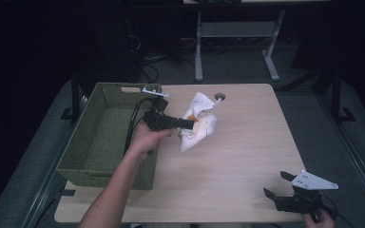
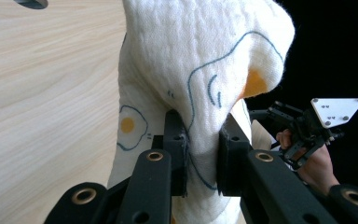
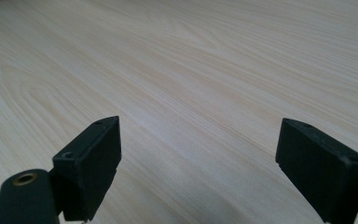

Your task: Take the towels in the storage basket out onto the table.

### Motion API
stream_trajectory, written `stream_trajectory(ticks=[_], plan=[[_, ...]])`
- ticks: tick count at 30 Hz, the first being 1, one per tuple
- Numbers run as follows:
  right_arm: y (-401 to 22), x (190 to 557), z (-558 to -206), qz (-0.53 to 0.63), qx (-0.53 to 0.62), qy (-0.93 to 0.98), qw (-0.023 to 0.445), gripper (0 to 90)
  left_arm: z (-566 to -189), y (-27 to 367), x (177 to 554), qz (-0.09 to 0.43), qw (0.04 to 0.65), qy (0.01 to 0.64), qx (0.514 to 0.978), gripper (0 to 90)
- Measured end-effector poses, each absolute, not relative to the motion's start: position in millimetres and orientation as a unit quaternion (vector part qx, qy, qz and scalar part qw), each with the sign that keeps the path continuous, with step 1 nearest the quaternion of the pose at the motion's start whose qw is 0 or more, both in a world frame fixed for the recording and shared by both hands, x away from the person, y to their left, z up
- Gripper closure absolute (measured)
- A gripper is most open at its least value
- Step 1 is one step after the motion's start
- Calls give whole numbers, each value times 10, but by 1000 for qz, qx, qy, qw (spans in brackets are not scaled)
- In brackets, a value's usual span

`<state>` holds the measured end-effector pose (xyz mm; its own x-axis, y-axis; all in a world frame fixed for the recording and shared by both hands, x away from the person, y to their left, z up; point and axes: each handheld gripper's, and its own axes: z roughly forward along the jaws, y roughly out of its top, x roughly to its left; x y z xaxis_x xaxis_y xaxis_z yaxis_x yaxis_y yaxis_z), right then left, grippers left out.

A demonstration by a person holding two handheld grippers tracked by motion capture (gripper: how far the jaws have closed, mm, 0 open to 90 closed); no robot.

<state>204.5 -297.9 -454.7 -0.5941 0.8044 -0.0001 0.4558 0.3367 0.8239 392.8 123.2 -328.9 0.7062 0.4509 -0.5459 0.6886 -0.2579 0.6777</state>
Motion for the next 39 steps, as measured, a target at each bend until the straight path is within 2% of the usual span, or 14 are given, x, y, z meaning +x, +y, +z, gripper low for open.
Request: stream_trajectory(ticks=[39], plan=[[-2966, 2050, -4556, 409, 397, 795, 209, 138, -3661, 706, 4087, -122, 463, 374, 794, 776]])
